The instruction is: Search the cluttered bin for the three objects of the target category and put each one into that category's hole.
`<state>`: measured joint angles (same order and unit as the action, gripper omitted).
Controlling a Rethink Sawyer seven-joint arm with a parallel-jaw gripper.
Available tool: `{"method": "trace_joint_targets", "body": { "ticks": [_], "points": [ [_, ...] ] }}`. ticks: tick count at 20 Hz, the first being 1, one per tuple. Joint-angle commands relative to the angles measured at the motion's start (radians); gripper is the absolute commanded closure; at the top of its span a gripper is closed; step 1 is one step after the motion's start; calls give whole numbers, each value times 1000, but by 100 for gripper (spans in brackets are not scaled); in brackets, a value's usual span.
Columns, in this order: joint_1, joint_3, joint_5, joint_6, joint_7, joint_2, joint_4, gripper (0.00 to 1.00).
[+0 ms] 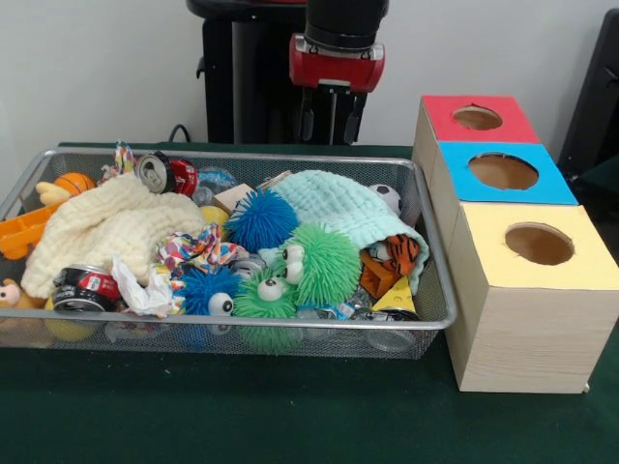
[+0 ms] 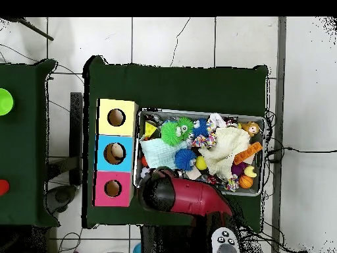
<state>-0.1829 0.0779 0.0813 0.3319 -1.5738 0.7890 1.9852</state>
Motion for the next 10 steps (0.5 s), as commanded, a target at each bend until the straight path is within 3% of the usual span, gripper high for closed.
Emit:
{"method": "trace_joint_targets", "body": {
  "ticks": [1,10],
  "points": [
    [-107,-122,2,22,-56,51,81,0],
    [-121,-148,8,13,-77,65,91,0]
  ]
}}
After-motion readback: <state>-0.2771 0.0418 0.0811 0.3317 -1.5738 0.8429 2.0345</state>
